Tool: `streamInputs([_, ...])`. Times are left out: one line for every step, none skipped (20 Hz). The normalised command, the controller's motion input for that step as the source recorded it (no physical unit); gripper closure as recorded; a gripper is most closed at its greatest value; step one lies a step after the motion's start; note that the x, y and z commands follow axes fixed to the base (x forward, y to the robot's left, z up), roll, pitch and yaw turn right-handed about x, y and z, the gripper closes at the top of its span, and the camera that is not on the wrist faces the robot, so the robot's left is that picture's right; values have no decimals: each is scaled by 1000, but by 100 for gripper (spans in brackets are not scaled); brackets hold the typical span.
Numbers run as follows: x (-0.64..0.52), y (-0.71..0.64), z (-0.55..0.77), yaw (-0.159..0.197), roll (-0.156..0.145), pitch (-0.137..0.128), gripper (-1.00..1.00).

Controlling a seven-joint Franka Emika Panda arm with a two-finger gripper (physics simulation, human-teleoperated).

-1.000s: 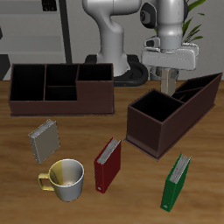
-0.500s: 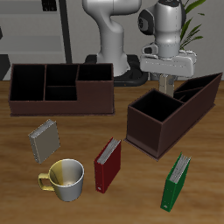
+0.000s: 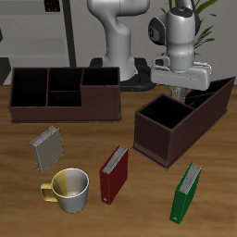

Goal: Place the left yellow book into the left desk caddy's front compartment

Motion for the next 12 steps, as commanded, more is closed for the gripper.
streamInputs([68, 12, -122, 19, -19, 62, -100])
streamInputs([30, 87, 11, 16, 102, -4, -100])
streamInputs([45, -14, -37, -4, 4, 28, -100])
streamInputs([76, -40, -8, 1, -13, 16, -100])
streamInputs([66, -31, -14, -9, 8, 6, -100])
streamInputs([95, -70, -18, -12, 20, 20, -100])
streamInputs([27, -83, 5, -2, -28, 9, -100])
streamInputs([-109, -56, 71, -15, 21, 0, -100])
streamInputs([-44, 8, 56, 6, 3, -11, -100])
streamInputs([-87, 73, 110, 47, 22, -35, -100])
streamInputs([-69, 16, 47, 0, 25, 3, -100])
streamInputs([87, 42, 48, -1, 1, -12, -100])
